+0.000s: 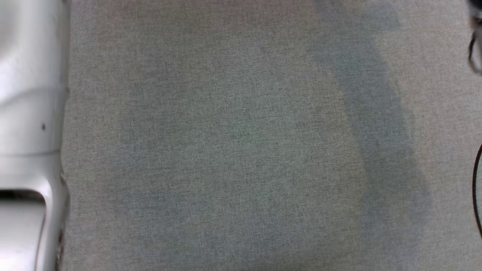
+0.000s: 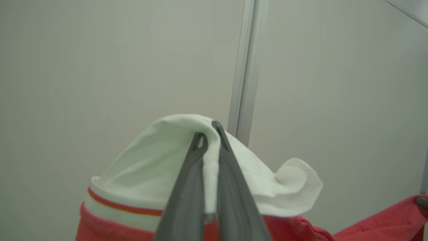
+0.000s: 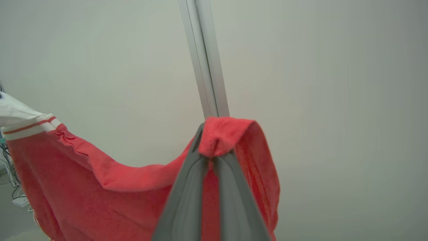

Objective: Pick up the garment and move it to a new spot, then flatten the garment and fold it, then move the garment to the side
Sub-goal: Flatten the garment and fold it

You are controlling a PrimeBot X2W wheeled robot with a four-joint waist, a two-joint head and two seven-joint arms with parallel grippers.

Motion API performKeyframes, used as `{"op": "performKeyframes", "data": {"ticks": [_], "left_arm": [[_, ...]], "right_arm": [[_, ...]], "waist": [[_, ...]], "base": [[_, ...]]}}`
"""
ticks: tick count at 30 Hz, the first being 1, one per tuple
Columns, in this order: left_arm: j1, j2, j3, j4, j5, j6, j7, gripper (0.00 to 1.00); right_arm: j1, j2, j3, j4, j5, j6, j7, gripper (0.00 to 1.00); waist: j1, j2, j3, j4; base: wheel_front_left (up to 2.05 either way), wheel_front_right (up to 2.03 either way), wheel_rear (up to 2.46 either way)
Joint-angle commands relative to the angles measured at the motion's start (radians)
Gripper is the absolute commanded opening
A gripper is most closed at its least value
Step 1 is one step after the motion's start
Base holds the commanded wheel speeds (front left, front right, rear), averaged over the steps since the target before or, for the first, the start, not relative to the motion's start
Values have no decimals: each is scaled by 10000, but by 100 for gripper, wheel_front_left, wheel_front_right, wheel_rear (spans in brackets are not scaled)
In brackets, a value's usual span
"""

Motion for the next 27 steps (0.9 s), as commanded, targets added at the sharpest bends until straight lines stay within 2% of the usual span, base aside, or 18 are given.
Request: {"op": "performKeyframes", "data": {"ticks": [1,12,20,27], "left_arm": [[676,71,46,-265,33,-13,17,0],[5591,-197,1070,-2498,55,-13,16,0],[8930,-806,1673,-3261,114,-13,17,0],[11009,-1055,1931,-3531,-39,-13,17,0]], "right_arm": [[561,-69,33,-287,-14,5,-3,0],[4654,200,-320,-1909,84,5,-3,0],[7618,582,-706,-2505,106,5,-3,0],[9664,755,-883,-2658,178,5,-3,0]], "waist": [[-1,-2,-10,-14],[-1,-2,-801,7],[-1,-2,-1558,64],[-1,-2,-2280,194]], "base": [[0,0,0],[0,0,0],[0,0,0],[0,0,0]]}}
